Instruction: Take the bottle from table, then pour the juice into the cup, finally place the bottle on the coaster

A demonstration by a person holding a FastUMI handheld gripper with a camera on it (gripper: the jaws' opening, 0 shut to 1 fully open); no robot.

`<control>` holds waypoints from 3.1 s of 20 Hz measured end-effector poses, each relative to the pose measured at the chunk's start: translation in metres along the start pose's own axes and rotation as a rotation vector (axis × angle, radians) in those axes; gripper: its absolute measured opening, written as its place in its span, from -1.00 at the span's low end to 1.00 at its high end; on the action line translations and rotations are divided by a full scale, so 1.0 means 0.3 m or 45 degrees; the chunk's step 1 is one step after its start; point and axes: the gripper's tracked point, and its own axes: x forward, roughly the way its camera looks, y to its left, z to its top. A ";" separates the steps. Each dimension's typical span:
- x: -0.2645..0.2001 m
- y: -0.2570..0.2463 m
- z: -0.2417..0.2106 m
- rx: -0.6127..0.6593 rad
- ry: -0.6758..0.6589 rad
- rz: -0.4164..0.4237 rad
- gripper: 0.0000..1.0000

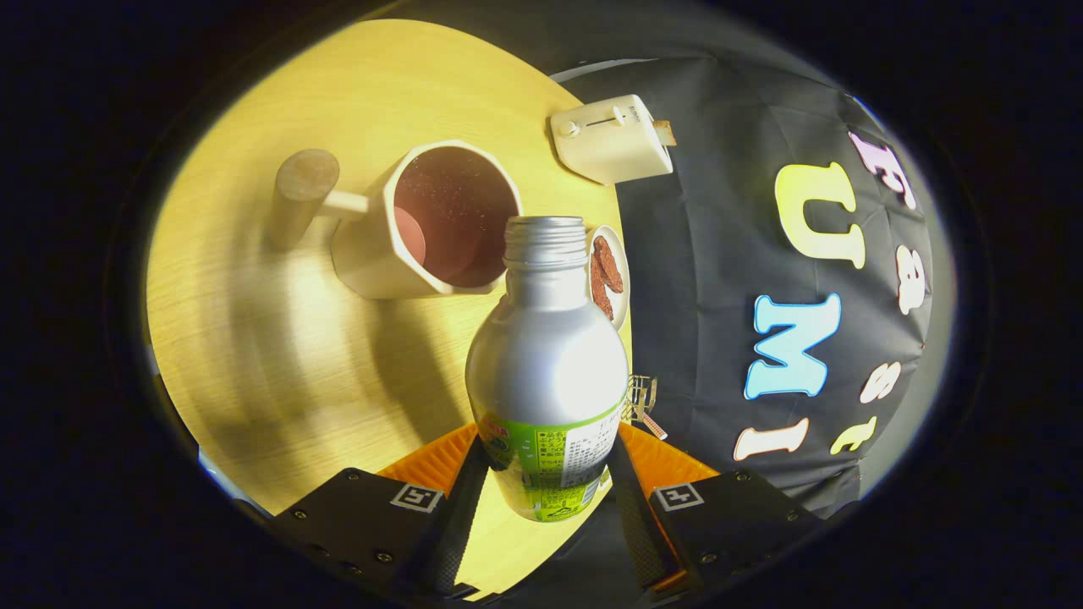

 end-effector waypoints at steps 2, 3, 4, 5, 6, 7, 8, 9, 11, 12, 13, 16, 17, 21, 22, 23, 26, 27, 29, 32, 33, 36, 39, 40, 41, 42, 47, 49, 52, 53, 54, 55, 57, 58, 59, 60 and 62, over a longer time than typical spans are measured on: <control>0.001 -0.007 0.000 -0.044 0.009 -0.007 0.52; 0.006 -0.008 -0.003 -0.065 0.014 -0.008 0.52; 0.005 -0.009 -0.005 -0.083 0.017 -0.008 0.52; 0.002 -0.011 -0.002 -0.103 0.021 -0.009 0.52; 0.000 -0.014 0.000 -0.122 0.024 -0.010 0.52; 0.001 -0.017 0.000 -0.140 0.025 -0.013 0.52; -0.001 -0.021 -0.003 -0.162 0.033 -0.012 0.52; 0.000 -0.022 -0.002 -0.183 0.037 -0.014 0.52; 0.000 -0.032 0.000 -0.225 0.044 -0.014 0.51; 0.000 -0.037 0.001 -0.246 0.050 -0.016 0.52; 0.003 -0.039 0.002 -0.259 0.055 -0.017 0.52; 0.002 -0.047 0.003 -0.286 0.073 -0.013 0.52; -0.001 -0.043 -0.005 -0.297 0.081 -0.004 0.52; -0.003 -0.038 -0.017 -0.339 0.101 0.014 0.52; -0.004 -0.037 -0.020 -0.347 0.108 0.019 0.52; -0.006 -0.039 -0.025 -0.357 0.114 0.022 0.52; -0.010 -0.041 -0.032 -0.387 0.130 0.032 0.52; -0.005 -0.041 -0.026 -0.400 0.133 0.032 0.51; -0.004 -0.047 -0.023 -0.423 0.135 0.032 0.52; 0.002 -0.054 -0.013 -0.445 0.142 0.034 0.51; 0.001 -0.052 -0.018 -0.453 0.147 0.036 0.51; 0.002 -0.057 -0.017 -0.483 0.154 0.036 0.51; 0.001 -0.065 -0.021 -0.504 0.164 0.037 0.52; 0.002 -0.070 -0.020 -0.509 0.170 0.039 0.51; 0.009 -0.074 -0.022 -0.513 0.176 0.041 0.51; 0.008 -0.077 -0.023 -0.518 0.179 0.043 0.51; 0.006 -0.092 -0.031 -0.547 0.199 0.048 0.51; 0.004 -0.100 -0.030 -0.558 0.207 0.045 0.51; -0.002 -0.101 -0.033 -0.563 0.216 0.055 0.52; -0.003 -0.103 -0.033 -0.569 0.221 0.056 0.52; -0.003 -0.104 -0.032 -0.575 0.224 0.056 0.52; -0.003 -0.108 -0.031 -0.580 0.227 0.054 0.52; -0.007 -0.113 -0.027 -0.590 0.233 0.053 0.51; -0.011 -0.117 -0.026 -0.595 0.234 0.054 0.51; -0.012 -0.120 -0.023 -0.602 0.235 0.052 0.51; -0.012 -0.122 -0.023 -0.608 0.241 0.053 0.51; -0.018 -0.127 -0.023 -0.620 0.247 0.048 0.52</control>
